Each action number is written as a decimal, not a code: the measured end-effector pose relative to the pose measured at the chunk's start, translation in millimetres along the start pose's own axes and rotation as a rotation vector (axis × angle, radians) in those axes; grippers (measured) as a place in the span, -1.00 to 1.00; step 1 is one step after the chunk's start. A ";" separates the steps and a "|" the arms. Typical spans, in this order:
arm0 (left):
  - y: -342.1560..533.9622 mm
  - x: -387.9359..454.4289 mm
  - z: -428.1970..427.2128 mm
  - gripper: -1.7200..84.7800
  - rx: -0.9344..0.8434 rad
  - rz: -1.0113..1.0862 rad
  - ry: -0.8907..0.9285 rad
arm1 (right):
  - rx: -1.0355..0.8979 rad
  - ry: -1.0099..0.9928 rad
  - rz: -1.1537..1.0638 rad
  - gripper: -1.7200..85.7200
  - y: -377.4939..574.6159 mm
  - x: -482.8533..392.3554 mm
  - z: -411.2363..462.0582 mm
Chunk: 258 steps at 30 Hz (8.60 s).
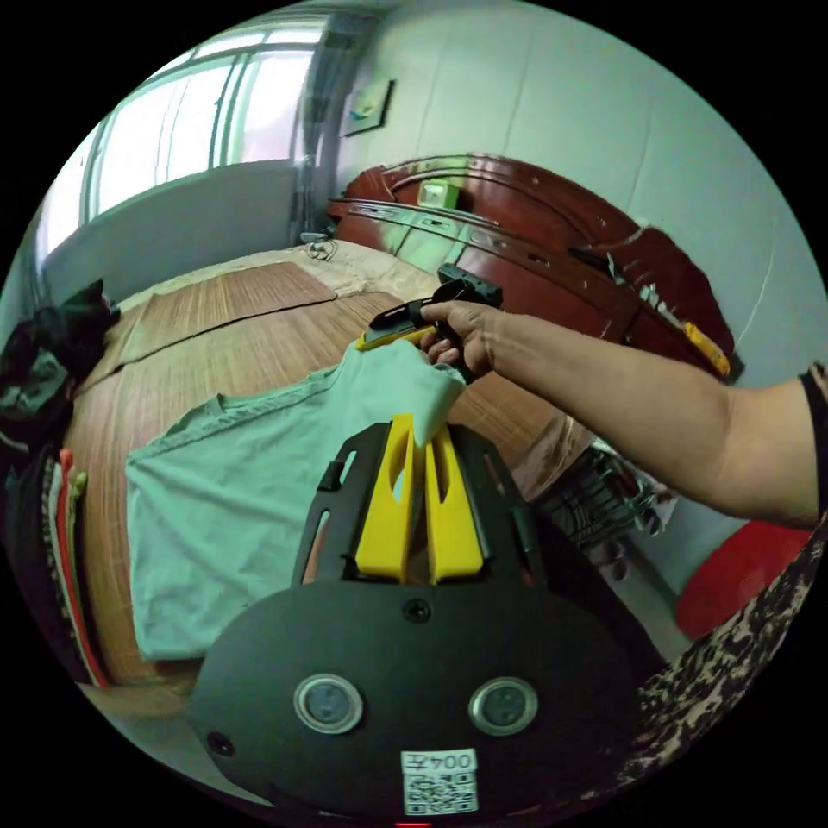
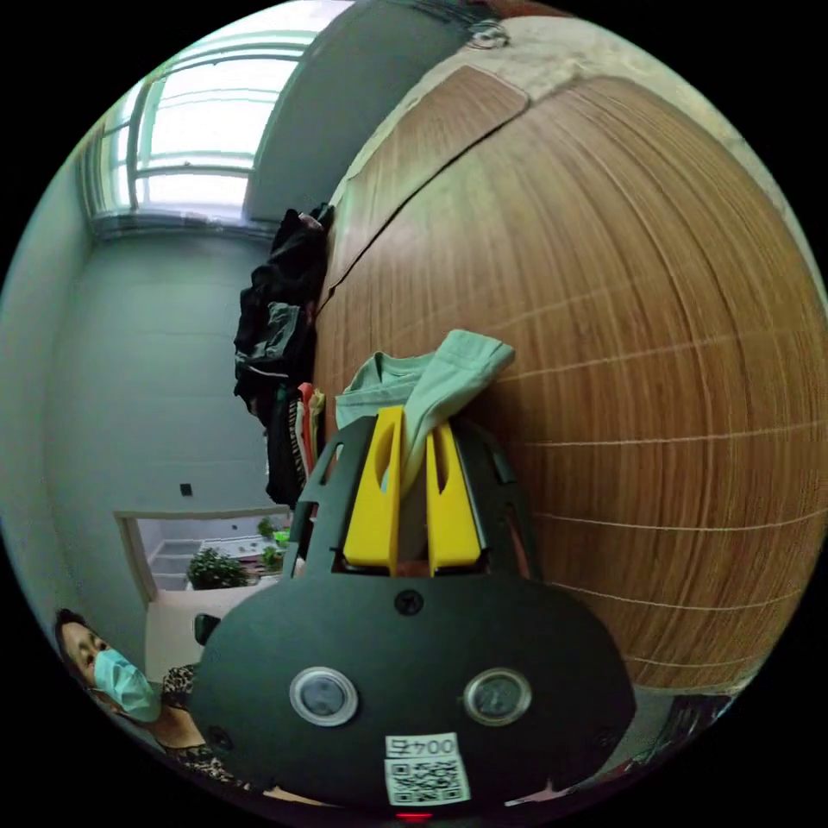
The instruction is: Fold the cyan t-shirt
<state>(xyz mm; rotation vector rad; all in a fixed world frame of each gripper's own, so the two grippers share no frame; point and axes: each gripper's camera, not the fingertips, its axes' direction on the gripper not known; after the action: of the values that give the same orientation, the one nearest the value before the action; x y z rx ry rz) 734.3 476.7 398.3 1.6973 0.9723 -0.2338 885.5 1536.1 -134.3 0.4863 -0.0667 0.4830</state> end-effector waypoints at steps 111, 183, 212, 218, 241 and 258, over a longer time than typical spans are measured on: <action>230.1 -38.9 -228.8 -0.96 -0.103 -0.226 0.054 | 0.457 -0.069 -0.654 -0.95 703.3 -127.4 -36.5; 165.4 -30.0 -119.9 -0.42 -0.287 0.374 -0.139 | -0.050 -0.076 -0.119 -0.62 334.2 -1.1 115.4; 157.8 -68.2 -96.9 -0.73 -0.279 0.219 -0.246 | -0.120 -0.224 -0.042 -0.68 243.6 -38.8 175.8; 146.7 -104.2 -116.1 -0.71 -0.249 0.146 -0.161 | -0.102 -0.230 -0.020 -0.65 247.3 -56.8 218.4; 165.2 -284.8 -145.2 -0.78 -0.200 -0.142 -0.326 | -0.625 1.082 -1.521 -0.71 94.0 -426.4 593.5; 151.6 -329.1 -143.8 -0.78 -0.189 -0.114 -0.367 | -0.654 0.919 -1.190 -0.84 48.3 -452.5 651.8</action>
<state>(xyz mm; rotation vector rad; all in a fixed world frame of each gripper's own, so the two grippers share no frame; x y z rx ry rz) 584.0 436.6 755.7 1.3671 0.7899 -0.4944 495.8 1076.3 384.0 -0.4033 0.8858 -0.5262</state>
